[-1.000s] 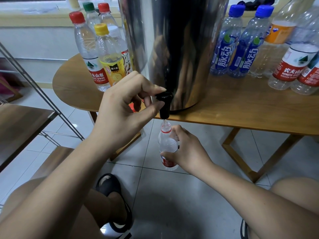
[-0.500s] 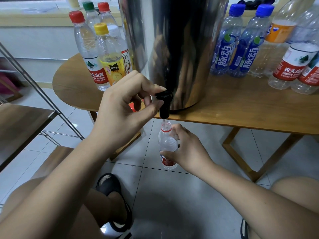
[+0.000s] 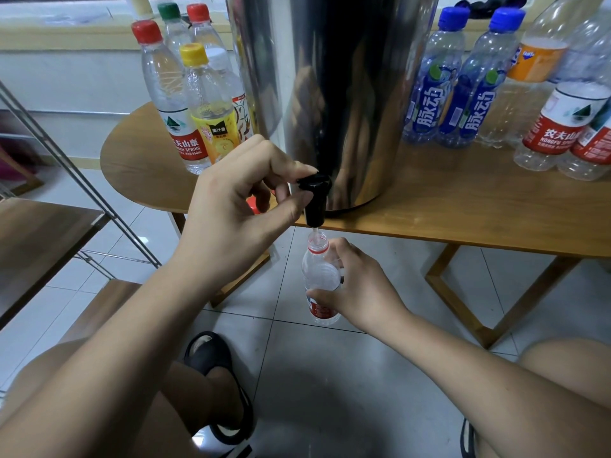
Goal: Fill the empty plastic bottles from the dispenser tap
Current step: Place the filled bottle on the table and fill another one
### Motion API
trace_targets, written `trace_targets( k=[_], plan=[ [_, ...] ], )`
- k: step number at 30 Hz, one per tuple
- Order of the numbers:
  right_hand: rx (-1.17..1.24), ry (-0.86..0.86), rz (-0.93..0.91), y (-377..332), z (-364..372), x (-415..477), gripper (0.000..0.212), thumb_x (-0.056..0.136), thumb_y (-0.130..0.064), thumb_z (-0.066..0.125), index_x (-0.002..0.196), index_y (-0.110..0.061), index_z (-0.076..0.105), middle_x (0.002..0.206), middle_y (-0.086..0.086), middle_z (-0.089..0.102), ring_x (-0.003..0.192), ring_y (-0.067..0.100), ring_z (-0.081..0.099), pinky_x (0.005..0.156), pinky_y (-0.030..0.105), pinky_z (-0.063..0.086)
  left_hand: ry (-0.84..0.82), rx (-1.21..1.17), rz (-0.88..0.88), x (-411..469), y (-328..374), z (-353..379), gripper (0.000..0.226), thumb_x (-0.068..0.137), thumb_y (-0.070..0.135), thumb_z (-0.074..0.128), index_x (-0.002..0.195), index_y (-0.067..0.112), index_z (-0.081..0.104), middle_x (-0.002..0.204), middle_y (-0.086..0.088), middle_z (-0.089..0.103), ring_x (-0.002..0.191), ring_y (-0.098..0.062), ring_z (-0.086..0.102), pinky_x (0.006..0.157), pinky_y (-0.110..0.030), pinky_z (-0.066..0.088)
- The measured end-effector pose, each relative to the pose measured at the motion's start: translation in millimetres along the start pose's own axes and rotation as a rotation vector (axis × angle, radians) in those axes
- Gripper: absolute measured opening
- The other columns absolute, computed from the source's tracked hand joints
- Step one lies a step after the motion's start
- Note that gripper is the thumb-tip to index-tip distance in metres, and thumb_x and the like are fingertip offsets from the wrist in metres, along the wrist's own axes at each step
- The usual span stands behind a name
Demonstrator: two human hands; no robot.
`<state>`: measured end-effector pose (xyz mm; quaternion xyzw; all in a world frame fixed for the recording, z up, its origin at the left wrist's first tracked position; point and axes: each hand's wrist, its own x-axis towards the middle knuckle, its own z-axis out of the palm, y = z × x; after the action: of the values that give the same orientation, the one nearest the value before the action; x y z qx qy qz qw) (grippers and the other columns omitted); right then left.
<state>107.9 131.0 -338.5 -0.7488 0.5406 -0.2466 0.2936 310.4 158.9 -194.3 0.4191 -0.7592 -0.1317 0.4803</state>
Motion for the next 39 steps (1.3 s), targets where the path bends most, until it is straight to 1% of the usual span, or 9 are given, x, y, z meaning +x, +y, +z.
trace_targets(
  k=[2,7,11,17,22,27,32,35,39],
  plan=[
    [0.001,0.002,-0.001,-0.3,0.0,-0.1,0.065,0.075,-0.047,0.089,0.117,-0.045,0.040,0.129,-0.011,0.063,0.116,0.015,0.063,0.099,0.041,0.058,0.002,0.000,-0.001,0.2,0.3,0.0,0.018,0.096,0.002,0.081,0.106,0.015,0.073,0.085,-0.008,0.061,0.080,-0.029,0.059,0.068,-0.050,0.049],
    [0.007,-0.006,0.006,-0.3,0.5,0.3,0.068,0.075,-0.049,0.089,0.125,-0.041,0.045,0.131,-0.011,0.063,0.116,0.016,0.064,0.099,0.043,0.058,0.001,-0.006,-0.002,0.2,0.9,-0.1,0.020,0.096,0.001,0.081,0.106,0.016,0.072,0.085,-0.009,0.061,0.079,-0.027,0.059,0.068,-0.051,0.049],
    [0.004,-0.006,0.005,-0.4,0.5,0.3,0.067,0.075,-0.049,0.089,0.124,-0.041,0.044,0.130,-0.011,0.063,0.115,0.017,0.064,0.099,0.043,0.058,0.002,-0.009,-0.008,-0.1,0.7,0.5,0.024,0.095,0.001,0.081,0.106,0.019,0.071,0.085,-0.008,0.061,0.080,-0.028,0.059,0.068,-0.050,0.049],
    [-0.007,-0.006,0.000,-1.3,-1.2,-1.1,0.067,0.077,-0.048,0.089,0.125,-0.041,0.043,0.131,-0.012,0.063,0.116,0.014,0.062,0.099,0.042,0.057,0.004,-0.011,-0.009,-0.3,-0.6,0.4,0.019,0.095,0.000,0.081,0.106,0.014,0.073,0.085,-0.009,0.060,0.080,-0.029,0.060,0.069,-0.051,0.049],
    [-0.005,-0.010,0.000,-2.5,-1.5,-1.5,0.068,0.077,-0.048,0.089,0.127,-0.041,0.044,0.132,-0.011,0.063,0.117,0.015,0.062,0.099,0.043,0.058,0.005,-0.014,-0.007,0.0,-0.3,0.5,0.023,0.095,-0.001,0.081,0.106,0.017,0.072,0.084,-0.008,0.060,0.080,-0.030,0.059,0.069,-0.051,0.049],
    [-0.002,-0.014,0.004,-2.9,-2.0,-1.5,0.069,0.077,-0.048,0.090,0.128,-0.040,0.044,0.134,-0.011,0.063,0.117,0.015,0.062,0.099,0.042,0.058,0.007,-0.013,-0.003,0.3,0.0,0.7,0.026,0.094,-0.002,0.081,0.105,0.020,0.071,0.084,-0.007,0.060,0.080,-0.031,0.059,0.068,-0.048,0.048],
    [-0.011,-0.012,0.006,-3.7,-2.5,-1.7,0.066,0.076,-0.049,0.089,0.119,-0.045,0.040,0.132,-0.013,0.062,0.115,0.014,0.062,0.098,0.042,0.058,0.006,-0.011,-0.003,-0.1,0.1,0.3,0.024,0.095,-0.001,0.081,0.106,0.019,0.071,0.085,-0.008,0.061,0.080,-0.029,0.060,0.068,-0.049,0.049],
    [-0.001,-0.012,0.006,-3.3,-2.4,-2.1,0.066,0.077,-0.048,0.089,0.123,-0.042,0.043,0.133,-0.011,0.063,0.117,0.014,0.062,0.099,0.042,0.058,0.001,-0.008,-0.004,-0.2,0.2,-0.1,0.022,0.095,0.000,0.081,0.106,0.016,0.072,0.086,-0.008,0.061,0.080,-0.027,0.060,0.069,-0.050,0.050],
    [0.002,-0.010,0.006,-3.4,-2.0,-1.5,0.068,0.076,-0.049,0.089,0.126,-0.041,0.044,0.133,-0.011,0.063,0.116,0.015,0.063,0.099,0.043,0.058,0.001,-0.007,-0.002,0.0,0.0,-0.4,0.022,0.095,0.000,0.081,0.106,0.017,0.072,0.086,-0.008,0.061,0.080,-0.029,0.060,0.068,-0.051,0.050]
  ],
)
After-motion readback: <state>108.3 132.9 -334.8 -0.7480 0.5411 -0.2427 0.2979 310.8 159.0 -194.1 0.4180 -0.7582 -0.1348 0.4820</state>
